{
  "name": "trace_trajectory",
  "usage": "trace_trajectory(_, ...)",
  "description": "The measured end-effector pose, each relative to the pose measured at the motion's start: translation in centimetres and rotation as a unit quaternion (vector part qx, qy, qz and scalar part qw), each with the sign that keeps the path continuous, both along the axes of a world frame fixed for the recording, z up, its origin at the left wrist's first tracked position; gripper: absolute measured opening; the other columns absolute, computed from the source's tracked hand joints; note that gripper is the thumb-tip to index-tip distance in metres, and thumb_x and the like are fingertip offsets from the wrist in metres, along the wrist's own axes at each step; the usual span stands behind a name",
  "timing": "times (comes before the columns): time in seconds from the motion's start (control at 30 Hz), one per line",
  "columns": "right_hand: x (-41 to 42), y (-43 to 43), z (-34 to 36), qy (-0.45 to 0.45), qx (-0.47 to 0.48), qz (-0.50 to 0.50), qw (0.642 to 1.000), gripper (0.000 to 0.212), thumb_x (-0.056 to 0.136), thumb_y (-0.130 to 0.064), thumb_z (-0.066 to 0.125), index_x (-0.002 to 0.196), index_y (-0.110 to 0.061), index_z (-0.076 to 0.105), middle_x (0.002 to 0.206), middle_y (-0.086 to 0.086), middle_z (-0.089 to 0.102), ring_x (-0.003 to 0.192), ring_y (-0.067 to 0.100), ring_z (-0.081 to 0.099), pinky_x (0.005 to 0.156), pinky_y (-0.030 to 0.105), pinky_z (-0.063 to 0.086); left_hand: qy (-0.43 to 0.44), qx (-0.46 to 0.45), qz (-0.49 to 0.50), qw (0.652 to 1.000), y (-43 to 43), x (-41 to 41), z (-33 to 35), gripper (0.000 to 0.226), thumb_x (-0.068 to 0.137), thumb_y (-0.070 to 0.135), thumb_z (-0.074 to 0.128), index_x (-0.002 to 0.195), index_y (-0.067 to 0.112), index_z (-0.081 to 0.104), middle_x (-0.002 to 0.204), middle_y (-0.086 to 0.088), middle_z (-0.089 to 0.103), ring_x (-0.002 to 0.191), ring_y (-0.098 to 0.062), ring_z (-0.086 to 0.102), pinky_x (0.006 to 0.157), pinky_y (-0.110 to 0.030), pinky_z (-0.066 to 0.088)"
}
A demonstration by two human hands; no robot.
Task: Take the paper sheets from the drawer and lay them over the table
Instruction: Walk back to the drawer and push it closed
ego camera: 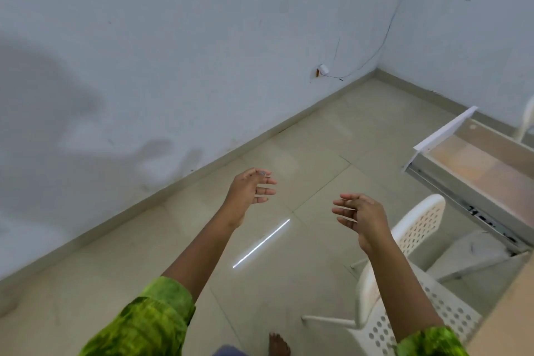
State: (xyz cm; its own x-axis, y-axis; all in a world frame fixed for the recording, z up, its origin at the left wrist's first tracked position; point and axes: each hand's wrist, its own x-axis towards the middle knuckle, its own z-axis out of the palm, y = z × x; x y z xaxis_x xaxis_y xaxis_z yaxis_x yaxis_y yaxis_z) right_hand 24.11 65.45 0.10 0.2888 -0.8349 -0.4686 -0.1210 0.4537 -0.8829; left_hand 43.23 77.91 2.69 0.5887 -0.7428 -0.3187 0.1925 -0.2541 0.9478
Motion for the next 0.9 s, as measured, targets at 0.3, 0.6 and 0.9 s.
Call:
trace_trajectory(0.3,8.9,-10.0,-0.4,-0.011,0.001,-0.092,0.996,0.026,0.089,0.005,0.036,0.082,-0.009,0.057,0.080,0.010,0.063,0.067,0.022,0.060,0.060,0.027,0.046,-0.021,-0.008,-0.093,0.995,-13.5,11.5,-0.7,0.023,0.096,0.021,0.043,0.105,0.011,0.061,0.095,-0.004,0.069,0.080,-0.021,0.067,0.069,-0.028,0.050)
trace_trajectory(0.6,13.2,-19.1,0.1,-0.017,0.006,-0.255,0.967,0.027,0.089,0.004,0.036,0.080,-0.011,0.057,0.077,0.007,0.063,0.060,0.016,0.062,0.058,0.025,0.047,-0.026,0.005,-0.235,0.972,-28.4,18.2,-0.3,0.024,0.098,0.020,0.040,0.105,0.009,0.060,0.094,-0.004,0.069,0.075,-0.017,0.068,0.068,-0.026,0.051)
trace_trajectory(0.9,9.6,-31.2,0.4,-0.019,-0.010,-0.376,0.926,0.026,0.089,0.004,0.036,0.082,-0.010,0.057,0.081,0.009,0.063,0.068,0.021,0.061,0.060,0.027,0.048,-0.003,-0.012,-0.359,0.933,-46.3,13.8,-1.0,0.022,0.096,0.015,0.040,0.091,0.015,0.062,0.088,-0.004,0.070,0.072,-0.019,0.067,0.063,-0.025,0.049)
